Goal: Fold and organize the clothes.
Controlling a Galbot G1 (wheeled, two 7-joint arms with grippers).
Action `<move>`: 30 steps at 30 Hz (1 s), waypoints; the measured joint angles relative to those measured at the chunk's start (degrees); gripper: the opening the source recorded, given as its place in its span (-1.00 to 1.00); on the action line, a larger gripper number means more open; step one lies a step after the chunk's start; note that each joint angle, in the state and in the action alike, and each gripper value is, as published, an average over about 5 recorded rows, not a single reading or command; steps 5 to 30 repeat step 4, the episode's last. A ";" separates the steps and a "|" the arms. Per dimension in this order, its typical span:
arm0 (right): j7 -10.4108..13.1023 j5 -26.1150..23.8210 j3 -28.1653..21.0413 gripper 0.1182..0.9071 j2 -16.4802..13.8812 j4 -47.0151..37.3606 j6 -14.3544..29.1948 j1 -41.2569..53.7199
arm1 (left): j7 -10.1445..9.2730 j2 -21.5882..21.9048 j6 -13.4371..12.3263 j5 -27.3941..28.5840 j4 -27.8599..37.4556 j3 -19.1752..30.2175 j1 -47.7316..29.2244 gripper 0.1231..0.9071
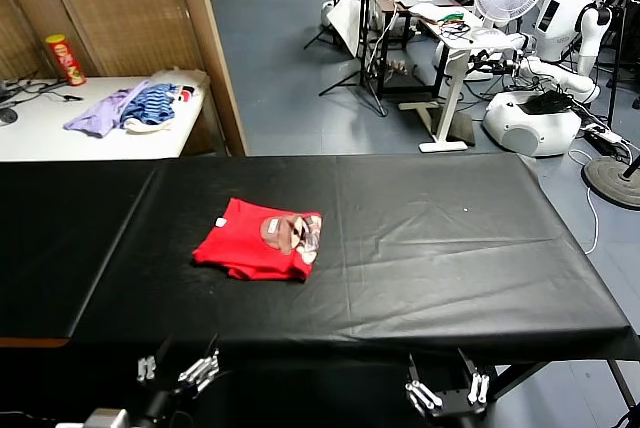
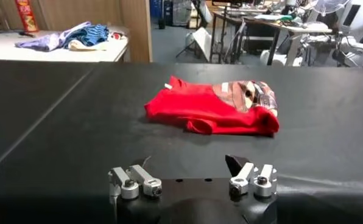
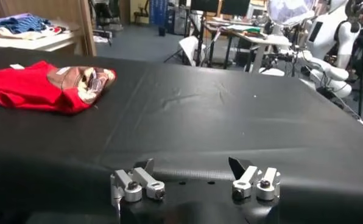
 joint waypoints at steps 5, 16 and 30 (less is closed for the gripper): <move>-0.03 -0.01 0.00 0.72 0.01 0.01 -0.11 -0.07 | 0.16 -0.02 -0.04 -0.02 0.00 -0.04 0.00 0.72; -0.03 -0.01 0.00 0.72 0.01 0.01 -0.11 -0.07 | 0.16 -0.02 -0.04 -0.02 0.00 -0.04 0.00 0.72; -0.03 -0.01 0.00 0.72 0.01 0.01 -0.11 -0.07 | 0.16 -0.02 -0.04 -0.02 0.00 -0.04 0.00 0.72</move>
